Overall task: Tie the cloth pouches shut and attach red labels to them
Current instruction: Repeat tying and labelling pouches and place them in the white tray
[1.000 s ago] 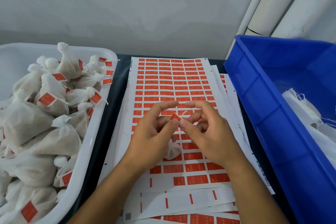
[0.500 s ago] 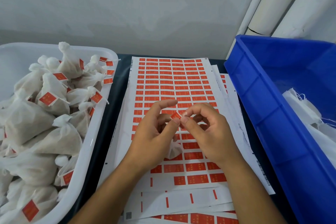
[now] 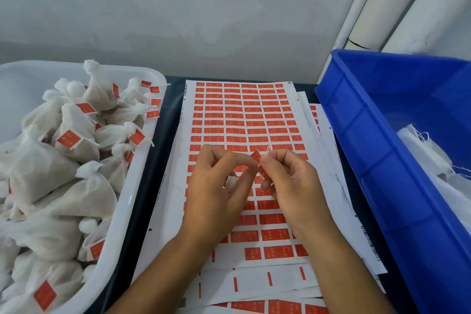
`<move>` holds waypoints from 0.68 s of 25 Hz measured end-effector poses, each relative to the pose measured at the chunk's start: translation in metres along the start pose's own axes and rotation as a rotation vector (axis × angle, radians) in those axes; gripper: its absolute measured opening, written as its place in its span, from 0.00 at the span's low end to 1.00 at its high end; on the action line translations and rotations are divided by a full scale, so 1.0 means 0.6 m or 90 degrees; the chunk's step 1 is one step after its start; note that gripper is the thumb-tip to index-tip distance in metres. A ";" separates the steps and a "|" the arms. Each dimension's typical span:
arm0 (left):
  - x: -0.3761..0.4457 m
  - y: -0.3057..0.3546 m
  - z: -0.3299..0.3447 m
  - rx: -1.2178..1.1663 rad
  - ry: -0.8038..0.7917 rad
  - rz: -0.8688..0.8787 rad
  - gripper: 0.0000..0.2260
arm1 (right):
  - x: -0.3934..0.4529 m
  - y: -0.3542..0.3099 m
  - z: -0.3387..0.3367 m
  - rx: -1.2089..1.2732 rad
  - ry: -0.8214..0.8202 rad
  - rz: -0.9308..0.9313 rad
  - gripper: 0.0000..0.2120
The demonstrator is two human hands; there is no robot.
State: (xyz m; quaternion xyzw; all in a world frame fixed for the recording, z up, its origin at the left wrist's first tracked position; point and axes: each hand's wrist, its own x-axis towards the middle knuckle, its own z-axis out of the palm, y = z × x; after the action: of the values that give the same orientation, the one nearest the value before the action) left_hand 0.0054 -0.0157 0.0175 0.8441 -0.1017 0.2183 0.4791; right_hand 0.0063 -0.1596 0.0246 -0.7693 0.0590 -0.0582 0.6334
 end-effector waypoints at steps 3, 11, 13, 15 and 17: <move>0.002 -0.005 -0.002 -0.005 -0.002 -0.026 0.10 | 0.000 -0.003 -0.002 -0.002 -0.001 -0.002 0.05; 0.003 -0.003 -0.002 -0.039 -0.008 -0.104 0.14 | -0.002 -0.010 -0.003 -0.048 -0.014 -0.067 0.02; 0.004 -0.003 -0.002 -0.048 -0.018 -0.131 0.13 | -0.001 -0.010 -0.002 -0.059 -0.015 -0.080 0.02; 0.006 -0.003 -0.001 -0.057 -0.025 -0.152 0.11 | 0.000 -0.010 -0.002 -0.062 -0.013 -0.092 0.04; 0.007 -0.003 0.001 -0.063 -0.024 -0.164 0.10 | 0.000 -0.010 -0.002 -0.058 -0.009 -0.100 0.09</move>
State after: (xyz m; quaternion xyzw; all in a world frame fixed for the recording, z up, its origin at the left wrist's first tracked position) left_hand 0.0098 -0.0148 0.0178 0.8296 -0.0119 0.1341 0.5419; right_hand 0.0061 -0.1599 0.0308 -0.8003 -0.0033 -0.0990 0.5914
